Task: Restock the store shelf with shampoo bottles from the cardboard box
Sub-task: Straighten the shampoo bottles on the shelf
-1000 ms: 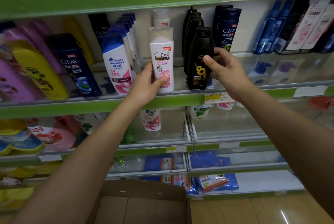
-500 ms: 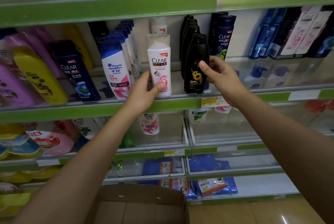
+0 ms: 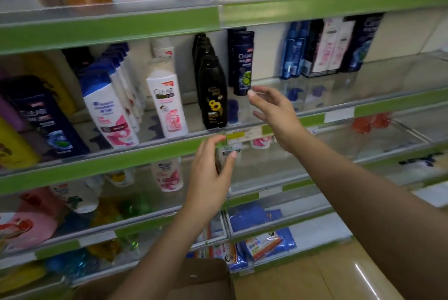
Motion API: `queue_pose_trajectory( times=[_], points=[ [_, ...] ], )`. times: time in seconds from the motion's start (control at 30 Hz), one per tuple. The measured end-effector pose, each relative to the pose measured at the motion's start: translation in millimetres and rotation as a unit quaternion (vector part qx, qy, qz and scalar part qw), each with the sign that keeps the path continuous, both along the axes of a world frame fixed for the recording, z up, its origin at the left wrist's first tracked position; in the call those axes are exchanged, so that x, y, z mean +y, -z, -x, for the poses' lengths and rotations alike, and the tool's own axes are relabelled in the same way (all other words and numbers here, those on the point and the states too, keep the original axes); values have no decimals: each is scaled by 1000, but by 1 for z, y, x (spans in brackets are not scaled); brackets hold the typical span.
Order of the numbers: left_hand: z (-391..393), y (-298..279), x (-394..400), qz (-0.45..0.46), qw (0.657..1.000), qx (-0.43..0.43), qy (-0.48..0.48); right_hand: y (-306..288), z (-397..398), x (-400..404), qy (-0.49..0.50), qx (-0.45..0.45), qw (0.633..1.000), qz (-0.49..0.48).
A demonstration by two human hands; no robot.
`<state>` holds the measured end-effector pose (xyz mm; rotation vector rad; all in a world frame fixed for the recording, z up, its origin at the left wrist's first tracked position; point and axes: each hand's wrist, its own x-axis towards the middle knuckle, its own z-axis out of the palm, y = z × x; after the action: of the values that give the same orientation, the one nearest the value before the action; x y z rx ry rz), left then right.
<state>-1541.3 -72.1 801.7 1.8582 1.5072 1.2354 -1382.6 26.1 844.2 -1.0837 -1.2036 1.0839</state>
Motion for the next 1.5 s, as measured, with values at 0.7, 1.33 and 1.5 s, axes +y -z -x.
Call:
queue_pose_trajectory(
  times=[0.7,1.33,1.5],
  points=[
    [-114,-23,225,50,983,-89,-153,-41,-62,178,-78,-17,996,-42],
    [-108,-23,246,67,978,-135,-144,-32,-57,189,-180,-39,977,-108],
    [-109,-26,216,79,983,-85,-145,-34,-61,159,-173,-37,979,-98]
  ],
)
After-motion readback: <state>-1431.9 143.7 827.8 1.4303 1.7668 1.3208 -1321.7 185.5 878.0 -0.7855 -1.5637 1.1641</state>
